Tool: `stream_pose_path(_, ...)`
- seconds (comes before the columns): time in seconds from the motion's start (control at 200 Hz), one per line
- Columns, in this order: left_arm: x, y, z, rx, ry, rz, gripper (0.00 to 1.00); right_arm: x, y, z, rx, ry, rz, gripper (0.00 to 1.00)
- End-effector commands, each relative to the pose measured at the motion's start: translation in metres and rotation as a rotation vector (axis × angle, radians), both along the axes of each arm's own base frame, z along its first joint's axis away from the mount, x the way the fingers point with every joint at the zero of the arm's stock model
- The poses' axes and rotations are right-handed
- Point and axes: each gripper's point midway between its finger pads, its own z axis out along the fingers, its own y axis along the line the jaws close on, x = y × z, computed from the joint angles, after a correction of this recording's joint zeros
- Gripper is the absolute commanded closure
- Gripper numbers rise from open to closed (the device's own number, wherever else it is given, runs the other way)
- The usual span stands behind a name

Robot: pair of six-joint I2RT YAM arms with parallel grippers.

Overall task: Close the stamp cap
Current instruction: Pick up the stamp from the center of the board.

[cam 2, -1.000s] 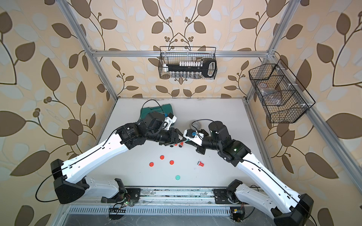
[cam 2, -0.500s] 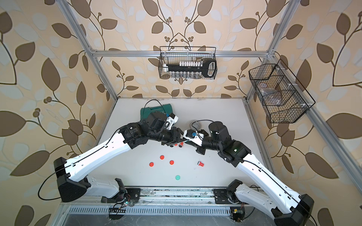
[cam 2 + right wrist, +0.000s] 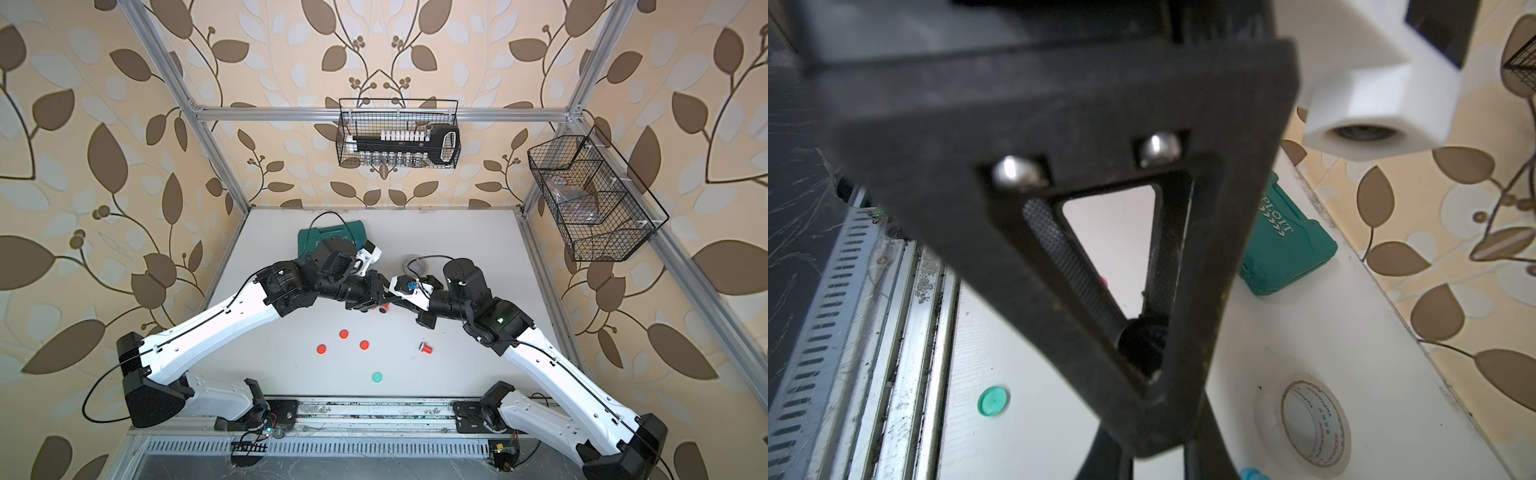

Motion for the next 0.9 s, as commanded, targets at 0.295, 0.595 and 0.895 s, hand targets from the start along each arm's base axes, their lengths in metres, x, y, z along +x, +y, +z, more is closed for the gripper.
stream_pose_path(0.295,-0.004,-0.006,0.022,-0.049,-0.033,-0.02,0.77,-0.004,0.0,0.012,0.027,-0.026,0.002,0.93)
stream_pose_path(0.595,-0.016,-0.006,0.086,-0.212,-0.124,-0.078,0.8,-0.019,-0.014,0.067,0.172,-0.107,-0.041,0.6)
stream_pose_path(0.895,-0.043,0.004,0.161,-0.407,-0.186,-0.158,0.82,-0.051,-0.042,0.168,0.554,-0.265,-0.078,0.49)
